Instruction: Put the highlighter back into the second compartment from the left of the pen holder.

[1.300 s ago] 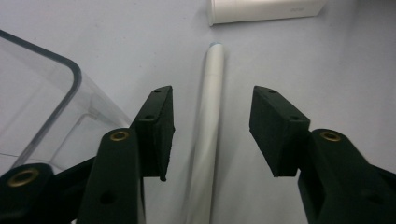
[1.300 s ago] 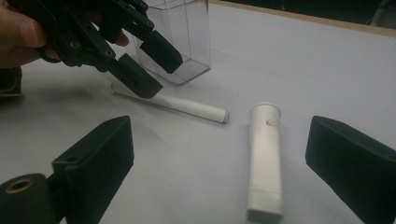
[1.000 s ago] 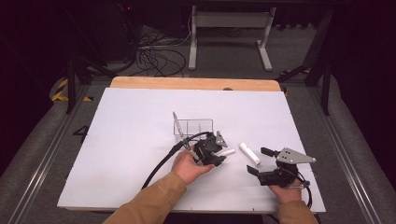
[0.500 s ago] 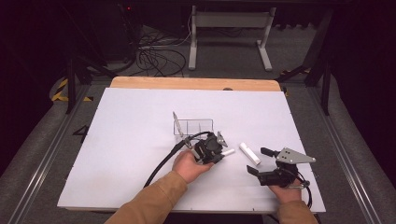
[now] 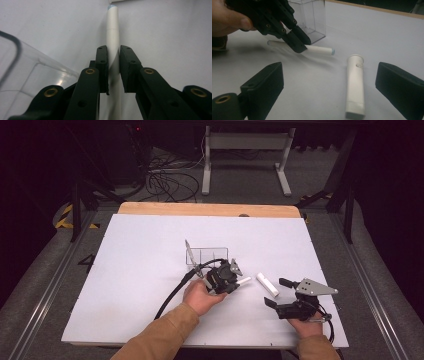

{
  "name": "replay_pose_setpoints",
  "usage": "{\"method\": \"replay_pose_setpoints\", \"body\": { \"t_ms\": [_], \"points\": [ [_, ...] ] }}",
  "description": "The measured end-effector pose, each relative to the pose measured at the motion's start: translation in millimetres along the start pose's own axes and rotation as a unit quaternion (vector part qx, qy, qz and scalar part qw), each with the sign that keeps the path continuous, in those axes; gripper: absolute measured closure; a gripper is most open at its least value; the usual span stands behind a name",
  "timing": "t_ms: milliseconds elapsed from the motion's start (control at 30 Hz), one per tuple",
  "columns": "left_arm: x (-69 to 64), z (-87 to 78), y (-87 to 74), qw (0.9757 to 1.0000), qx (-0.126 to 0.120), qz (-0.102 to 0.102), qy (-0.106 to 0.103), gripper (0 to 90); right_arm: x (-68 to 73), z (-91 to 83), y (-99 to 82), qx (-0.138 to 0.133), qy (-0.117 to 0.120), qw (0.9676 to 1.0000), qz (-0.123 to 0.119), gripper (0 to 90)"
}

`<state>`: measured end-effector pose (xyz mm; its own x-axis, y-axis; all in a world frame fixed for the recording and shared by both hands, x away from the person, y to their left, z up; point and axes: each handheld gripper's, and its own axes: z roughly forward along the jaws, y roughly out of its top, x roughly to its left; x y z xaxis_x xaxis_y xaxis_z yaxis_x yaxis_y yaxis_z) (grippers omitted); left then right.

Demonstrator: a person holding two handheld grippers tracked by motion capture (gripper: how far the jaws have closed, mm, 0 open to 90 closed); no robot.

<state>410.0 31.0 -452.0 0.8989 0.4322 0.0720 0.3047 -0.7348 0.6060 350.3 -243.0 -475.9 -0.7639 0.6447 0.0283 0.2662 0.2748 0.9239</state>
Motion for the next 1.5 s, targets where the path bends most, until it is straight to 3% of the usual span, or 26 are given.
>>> {"method": "replay_pose_setpoints", "body": {
  "t_ms": [467, 800, 1167, 1500],
  "points": [
    [-2.3, -39.5, 4.8, 0.998, -0.064, 0.002, -0.003, 78.3, 0.1, 0.5, -0.1, 0.001, -0.001, 1.0, 0.0, 8.7],
    [0.0, -59.1, 5.9, 0.9948, -0.102, -0.003, 0.001, 78.3, 0.2, 0.9, -0.2, 0.002, -0.002, 1.0, -0.001, 8.7],
    [6.3, -82.6, 6.8, 0.988, -0.153, -0.005, 0.017, 78.3, 0.2, 1.3, -0.3, 0.003, -0.002, 1.0, -0.002, 8.8],
    [9.4, -92.5, 7.2, 0.9832, -0.18, -0.011, 0.031, 78.2, 0.4, 1.3, -0.3, 0.003, -0.002, 1.0, -0.002, 8.8]
  ]
}}
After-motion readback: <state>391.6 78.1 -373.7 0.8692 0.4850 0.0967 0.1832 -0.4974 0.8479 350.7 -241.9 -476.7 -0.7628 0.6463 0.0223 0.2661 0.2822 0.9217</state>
